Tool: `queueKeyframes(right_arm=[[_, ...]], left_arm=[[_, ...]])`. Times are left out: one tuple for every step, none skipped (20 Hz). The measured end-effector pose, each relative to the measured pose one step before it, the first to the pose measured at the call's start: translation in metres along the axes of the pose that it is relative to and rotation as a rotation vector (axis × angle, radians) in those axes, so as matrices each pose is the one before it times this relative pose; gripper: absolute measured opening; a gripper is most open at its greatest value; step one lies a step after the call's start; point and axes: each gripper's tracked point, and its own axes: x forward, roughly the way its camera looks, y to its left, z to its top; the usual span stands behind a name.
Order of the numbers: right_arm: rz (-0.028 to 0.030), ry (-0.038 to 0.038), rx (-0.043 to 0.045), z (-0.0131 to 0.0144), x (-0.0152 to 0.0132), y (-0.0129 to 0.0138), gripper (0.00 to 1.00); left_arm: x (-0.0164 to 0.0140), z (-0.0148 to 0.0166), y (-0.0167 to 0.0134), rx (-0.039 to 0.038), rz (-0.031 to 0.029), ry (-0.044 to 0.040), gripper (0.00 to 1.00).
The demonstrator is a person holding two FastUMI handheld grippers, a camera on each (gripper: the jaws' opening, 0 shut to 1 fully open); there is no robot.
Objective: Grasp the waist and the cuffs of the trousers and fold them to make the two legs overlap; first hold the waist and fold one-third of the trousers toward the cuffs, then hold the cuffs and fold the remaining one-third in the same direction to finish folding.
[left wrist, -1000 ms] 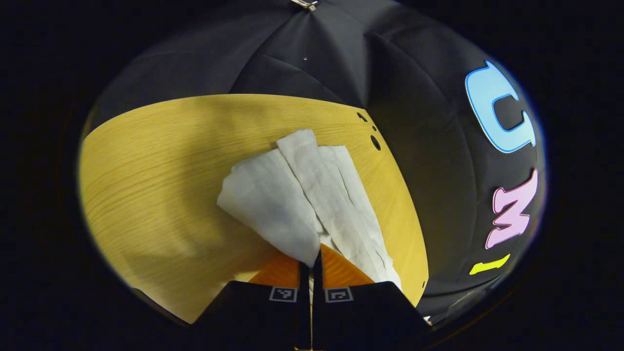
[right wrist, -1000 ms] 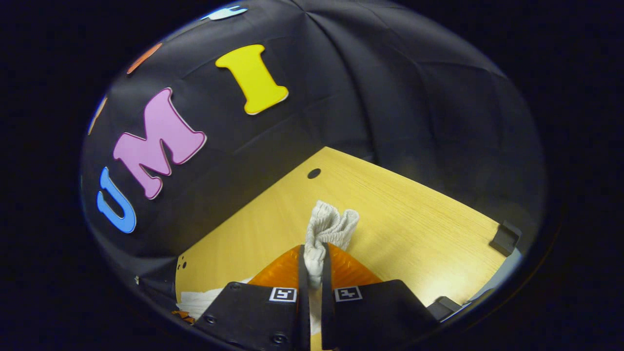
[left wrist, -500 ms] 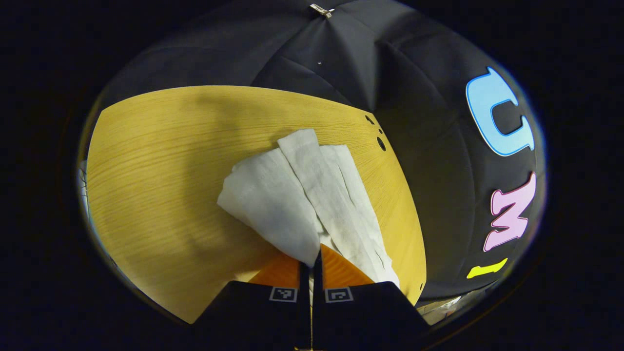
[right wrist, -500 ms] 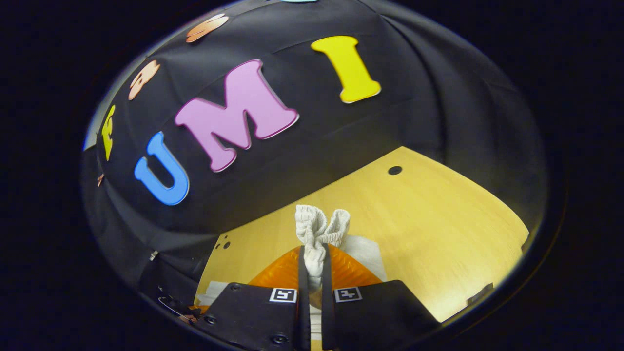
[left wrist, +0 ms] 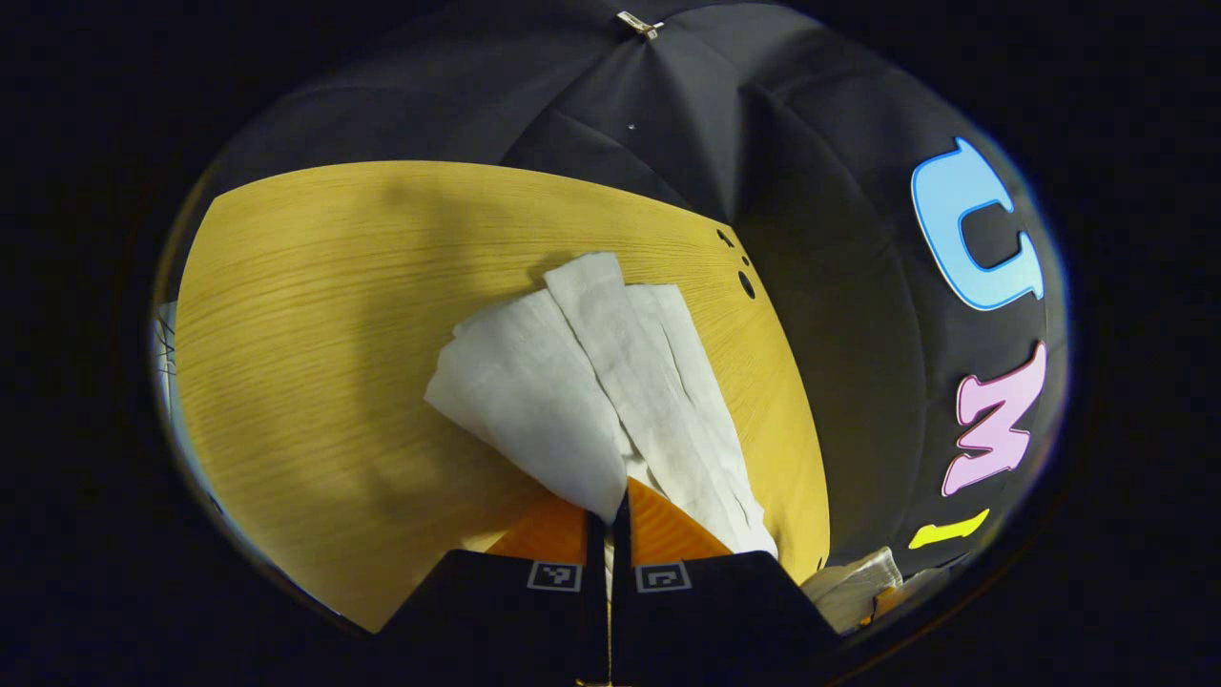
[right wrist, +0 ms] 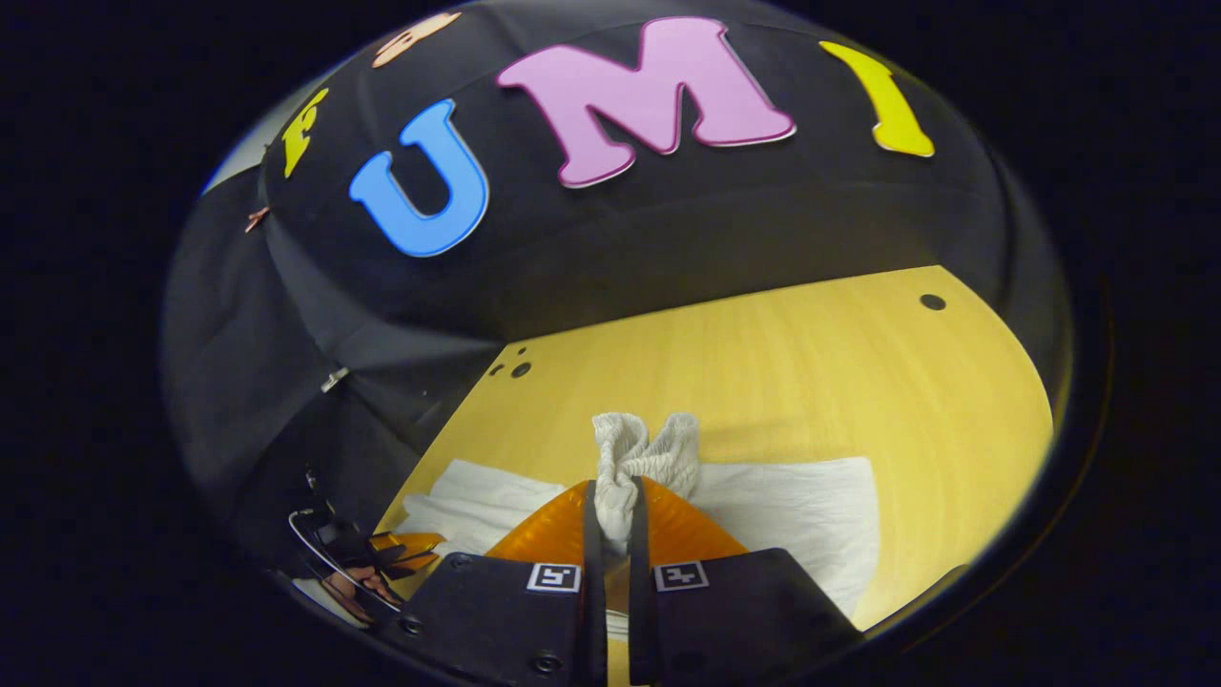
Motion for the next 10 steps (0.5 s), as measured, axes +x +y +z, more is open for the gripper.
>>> queueKeyframes(right_arm=[[0.01551, 0.03589, -0.01355, -0.01259, 0.00621, 0.00851, 0.13], [0.00998, 0.03752, -0.01205, -0.01224, 0.01179, 0.006, 0.13], [0.00629, 0.03659, -0.00716, -0.01313, 0.00683, 0.004, 0.14], [0.01396, 0.04147, 0.00846, -0.01366, 0.00718, 0.00485, 0.15], [0.02866, 0.03714, 0.02938, -0.00907, 0.00037, 0.00067, 0.18], [0.03154, 0.03084, 0.04194, -0.00846, 0.00152, 0.00488, 0.2], [0.03028, 0.03023, 0.04186, -0.00835, 0.00197, 0.01188, 0.27], [0.02963, 0.02585, 0.03869, -0.00913, 0.00474, 0.01102, 0.45], [0.01643, 0.01312, 0.02646, -0.00673, 0.00314, 0.00716, 0.47], [0.00722, 0.00116, 0.01233, -0.00193, -0.00111, 0.00202, 0.47]], left_arm=[[0.00128, -0.00044, -0.00109, 0.00371, -0.00049, 0.00287, 0.07], [-0.0004, 0.00087, -0.00015, 0.00245, -0.00234, 0.00295, 0.07], [0.00024, -0.00044, -0.00086, -0.00033, -0.00251, 0.00248, 0.06], [-0.0001, 0.00048, 0.00116, -0.00171, -0.00295, 0.00305, 0.07], [0.00002, -0.00036, -0.00086, -0.00189, -0.00228, 0.0016, 0.06], [-0.00081, 0.00019, 0.00013, -0.00162, -0.00306, 0.00293, 0.07], [0.00207, -0.00018, -0.00086, -0.00131, -0.00297, 0.00153, 0.06], [-0.00065, 0.00061, -0.00028, -0.00187, -0.00265, 0.0027, 0.07], [0.0008, -0.00076, -0.00027, -0.0028, -0.00219, 0.00115, 0.07], [-0.00073, 0.00014, -0.00004, -0.00246, -0.00234, 0.0009, 0.06]])
